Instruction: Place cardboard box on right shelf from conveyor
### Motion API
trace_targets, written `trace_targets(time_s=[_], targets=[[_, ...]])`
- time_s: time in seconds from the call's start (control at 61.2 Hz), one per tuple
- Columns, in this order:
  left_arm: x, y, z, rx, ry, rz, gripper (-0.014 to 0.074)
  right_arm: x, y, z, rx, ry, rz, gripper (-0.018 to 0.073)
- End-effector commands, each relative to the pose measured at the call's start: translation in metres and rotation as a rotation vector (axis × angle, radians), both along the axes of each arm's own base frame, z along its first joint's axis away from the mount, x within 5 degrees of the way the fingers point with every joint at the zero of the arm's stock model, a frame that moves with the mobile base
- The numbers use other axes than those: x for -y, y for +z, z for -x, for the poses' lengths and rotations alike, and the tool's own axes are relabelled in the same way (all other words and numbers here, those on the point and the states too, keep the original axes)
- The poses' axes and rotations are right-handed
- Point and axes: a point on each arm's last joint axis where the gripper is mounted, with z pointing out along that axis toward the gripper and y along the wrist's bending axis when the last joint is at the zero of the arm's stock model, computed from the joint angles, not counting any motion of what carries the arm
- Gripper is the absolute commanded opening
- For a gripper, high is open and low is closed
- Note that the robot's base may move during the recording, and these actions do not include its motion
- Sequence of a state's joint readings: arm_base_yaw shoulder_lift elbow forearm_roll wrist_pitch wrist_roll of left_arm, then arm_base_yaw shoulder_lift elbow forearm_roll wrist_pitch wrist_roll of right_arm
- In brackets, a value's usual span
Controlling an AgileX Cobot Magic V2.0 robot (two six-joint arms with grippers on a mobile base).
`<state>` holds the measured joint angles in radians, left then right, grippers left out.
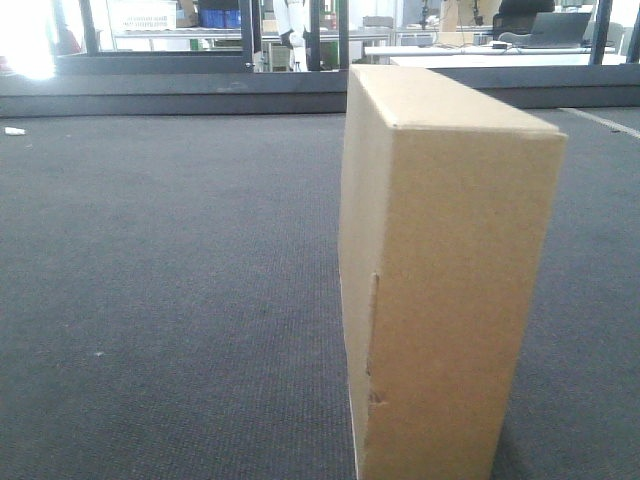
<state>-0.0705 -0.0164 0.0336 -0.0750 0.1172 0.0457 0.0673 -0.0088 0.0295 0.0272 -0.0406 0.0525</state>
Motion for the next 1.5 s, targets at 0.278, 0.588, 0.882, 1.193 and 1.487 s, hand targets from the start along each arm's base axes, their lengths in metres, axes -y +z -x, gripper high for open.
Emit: trace_targets(time_s=[0.278, 0.588, 0.882, 1.193, 1.487], targets=[[-0.001, 0.006, 0.000, 0.083, 0.005, 0.014, -0.0116, 0.001, 0.037, 0.009, 0.131, -0.004, 0.001, 0.0052], [-0.001, 0.006, 0.000, 0.083, 0.005, 0.014, -0.0116, -0.002, 0.089, 0.006, -0.227, 0.024, -0.012, 0.0052], [-0.001, 0.006, 0.000, 0.083, 0.005, 0.014, -0.0116, -0.006, 0.117, -0.039, -0.406, 0.035, -0.029, 0.0052], [-0.001, 0.006, 0.000, 0.083, 0.005, 0.014, -0.0116, -0.010, 0.127, -0.083, -0.608, 0.013, -0.131, 0.0106], [-0.001, 0.006, 0.000, 0.083, 0.005, 0.014, -0.0116, -0.026, 0.158, -0.106, -0.798, -0.027, -0.293, 0.0630]])
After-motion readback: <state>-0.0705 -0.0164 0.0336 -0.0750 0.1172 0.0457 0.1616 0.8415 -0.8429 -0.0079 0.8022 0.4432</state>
